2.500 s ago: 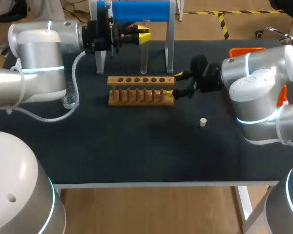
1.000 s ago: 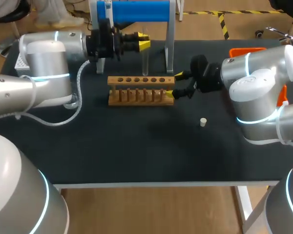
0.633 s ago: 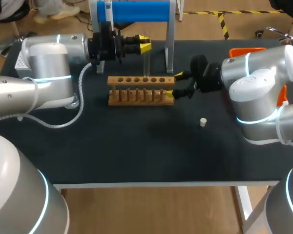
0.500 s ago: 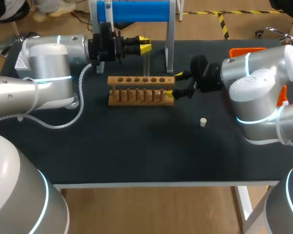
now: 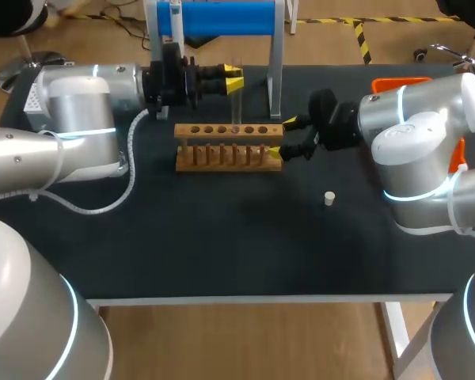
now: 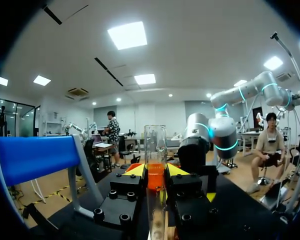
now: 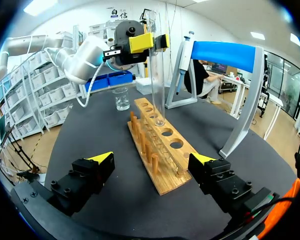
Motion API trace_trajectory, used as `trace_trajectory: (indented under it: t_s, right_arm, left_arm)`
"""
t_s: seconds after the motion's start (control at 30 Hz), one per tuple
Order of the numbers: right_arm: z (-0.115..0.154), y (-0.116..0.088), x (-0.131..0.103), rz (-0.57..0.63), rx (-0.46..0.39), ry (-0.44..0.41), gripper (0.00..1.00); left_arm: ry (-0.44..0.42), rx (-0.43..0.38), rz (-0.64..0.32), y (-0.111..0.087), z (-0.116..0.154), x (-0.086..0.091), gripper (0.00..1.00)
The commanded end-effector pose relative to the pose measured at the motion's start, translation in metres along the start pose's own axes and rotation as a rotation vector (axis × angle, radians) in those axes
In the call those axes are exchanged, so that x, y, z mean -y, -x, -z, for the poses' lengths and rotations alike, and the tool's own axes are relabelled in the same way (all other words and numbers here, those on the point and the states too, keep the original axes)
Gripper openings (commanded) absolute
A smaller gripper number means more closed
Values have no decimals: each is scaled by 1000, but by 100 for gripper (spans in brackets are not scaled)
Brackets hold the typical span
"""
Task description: Invert the test tube, pick up the pipette, mount the tip to pipette, aspirate from beaker and dispense into the tube, eject the tip, return the pipette, and cap with the stopper.
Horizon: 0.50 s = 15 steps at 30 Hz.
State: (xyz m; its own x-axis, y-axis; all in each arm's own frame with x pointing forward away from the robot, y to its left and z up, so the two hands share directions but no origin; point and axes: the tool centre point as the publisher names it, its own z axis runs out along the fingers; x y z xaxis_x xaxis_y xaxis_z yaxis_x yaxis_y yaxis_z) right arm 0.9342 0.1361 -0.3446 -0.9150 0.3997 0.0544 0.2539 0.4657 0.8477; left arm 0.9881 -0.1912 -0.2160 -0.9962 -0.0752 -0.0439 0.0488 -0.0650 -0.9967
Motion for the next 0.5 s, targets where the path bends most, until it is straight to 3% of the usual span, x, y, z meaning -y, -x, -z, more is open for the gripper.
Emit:
trace_trajectory:
  t_s: [0.03, 0.5]
  right_arm:
    - [0, 0, 0, 0, 0, 0, 100]
    - [0, 0, 0, 0, 0, 0, 100]
  left_arm:
    - [15, -4, 1, 2, -1, -3, 0]
    - [152, -17, 34, -1, 2, -11, 0]
